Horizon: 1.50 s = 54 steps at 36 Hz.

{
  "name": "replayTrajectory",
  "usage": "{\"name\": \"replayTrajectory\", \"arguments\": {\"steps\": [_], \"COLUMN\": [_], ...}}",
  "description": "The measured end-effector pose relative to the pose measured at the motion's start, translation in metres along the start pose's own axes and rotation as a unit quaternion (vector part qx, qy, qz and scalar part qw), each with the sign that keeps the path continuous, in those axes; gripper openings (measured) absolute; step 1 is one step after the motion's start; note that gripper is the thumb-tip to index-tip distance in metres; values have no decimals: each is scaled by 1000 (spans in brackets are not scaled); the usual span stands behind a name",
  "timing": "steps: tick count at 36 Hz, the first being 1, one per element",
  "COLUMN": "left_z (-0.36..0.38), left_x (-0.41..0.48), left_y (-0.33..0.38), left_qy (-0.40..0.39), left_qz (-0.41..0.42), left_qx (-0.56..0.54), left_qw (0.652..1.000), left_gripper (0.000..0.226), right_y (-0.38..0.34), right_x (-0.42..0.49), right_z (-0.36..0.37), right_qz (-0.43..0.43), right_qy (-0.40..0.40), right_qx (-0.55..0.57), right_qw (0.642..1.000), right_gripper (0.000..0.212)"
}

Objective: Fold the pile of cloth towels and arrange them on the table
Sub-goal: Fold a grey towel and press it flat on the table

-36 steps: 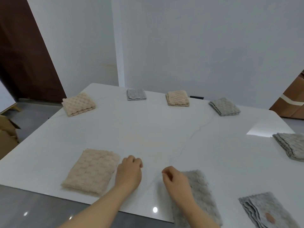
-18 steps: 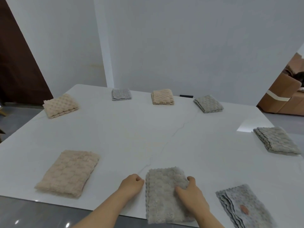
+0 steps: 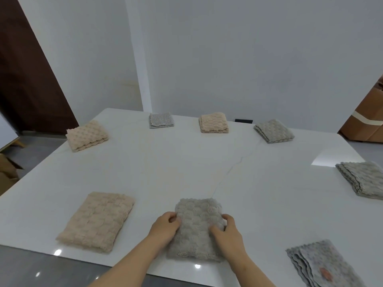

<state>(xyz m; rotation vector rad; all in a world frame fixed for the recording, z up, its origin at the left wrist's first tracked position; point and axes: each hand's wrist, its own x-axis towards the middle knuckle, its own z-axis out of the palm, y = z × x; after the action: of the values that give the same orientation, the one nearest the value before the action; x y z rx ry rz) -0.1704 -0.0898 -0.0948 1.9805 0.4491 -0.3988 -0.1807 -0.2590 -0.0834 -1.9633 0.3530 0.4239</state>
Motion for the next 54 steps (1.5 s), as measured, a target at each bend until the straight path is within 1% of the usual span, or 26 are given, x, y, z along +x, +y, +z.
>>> {"name": "replayTrajectory", "arguments": {"steps": [5, 9, 14, 18, 22, 25, 30, 33, 36, 38, 39, 40, 41, 42, 43, 45, 46, 47, 48, 49, 50, 51, 52, 54], "left_z": [1, 3, 7, 10, 11, 13, 17, 17, 16, 15, 15, 14, 14, 13, 12, 10, 10, 9, 9, 8, 8, 6, 5, 1], "left_x": [3, 3, 2, -1, -4, -5, -7, -9, -12, -14, -15, -15, -15, -15, -15, -13, -12, -9, -7, -6, -4, -2, 0, 5], "left_y": [0, -5, -11, -16, -18, -17, -21, -26, -27, -25, -23, -21, -20, -18, -16, -12, -10, -9, -8, -7, -6, -6, -5, -1], "left_qy": [-34, -47, -60, -54, -34, -18, 21, 25, 18, 15, 13, 11, 9, 11, 16, 24, 13, -10, -37, -62, -79, -90, -98, -117], "left_qz": [0, 18, 20, 32, 49, 48, 47, 44, 49, 57, 61, 67, 80, 97, 117, 166, 191, 210, 219, 217, 210, 201, 196, 189], "left_qx": [-27, -8, 10, 33, 66, 97, 135, 131, 160, 182, 186, 189, 195, 208, 228, 284, 317, 351, 384, 414, 437, 452, 463, 476], "left_qw": [999, 999, 998, 997, 996, 994, 990, 990, 986, 982, 981, 980, 977, 973, 967, 944, 929, 913, 896, 882, 871, 864, 859, 851], "left_gripper": [34, 30, 24, 23, 23, 23, 34, 43, 45, 46, 47, 48, 49, 50, 50, 50, 50, 51, 53, 54, 55, 56, 56, 57], "right_y": [1, 9, 18, 22, 24, 25, 26, 27, 23, 18, 16, 15, 15, 17, 19, 19, 20, 21, 19, 17, 21, 24, 23, 17], "right_x": [3, 4, 0, -4, -8, -9, -12, -9, -3, -1, -2, -4, -6, -5, -5, -4, -3, -4, -4, -4, 0, 2, 3, 4], "right_z": [0, -5, -9, -11, -12, -12, -11, -10, -10, -8, -7, -5, -3, 0, 2, 4, 4, 5, 4, 3, 3, 3, 2, 0], "right_qz": [1, 22, 34, 30, 31, 27, 32, 45, 48, 33, 13, -21, -75, -142, -193, -227, -227, -205, -169, -136, -135, -122, -104, -83], "right_qy": [9, 23, 15, 6, 2, 3, 2, 12, 25, 63, 99, 138, 175, 197, 188, 139, 119, 92, 67, 39, 19, -3, -23, -34], "right_qx": [13, -8, -23, -23, 11, 19, 45, 53, 43, 2, -58, -137, -219, -290, -331, -395, -426, -445, -455, -462, -461, -450, -436, -434], "right_qw": [1000, 999, 999, 999, 999, 999, 998, 998, 998, 997, 993, 981, 957, 926, 904, 879, 868, 867, 872, 876, 877, 885, 894, 896], "right_gripper": [50, 44, 38, 35, 31, 33, 39, 47, 53, 61, 61, 56, 49, 42, 38, 37, 41, 47, 59, 76, 89, 95, 93, 73]}}
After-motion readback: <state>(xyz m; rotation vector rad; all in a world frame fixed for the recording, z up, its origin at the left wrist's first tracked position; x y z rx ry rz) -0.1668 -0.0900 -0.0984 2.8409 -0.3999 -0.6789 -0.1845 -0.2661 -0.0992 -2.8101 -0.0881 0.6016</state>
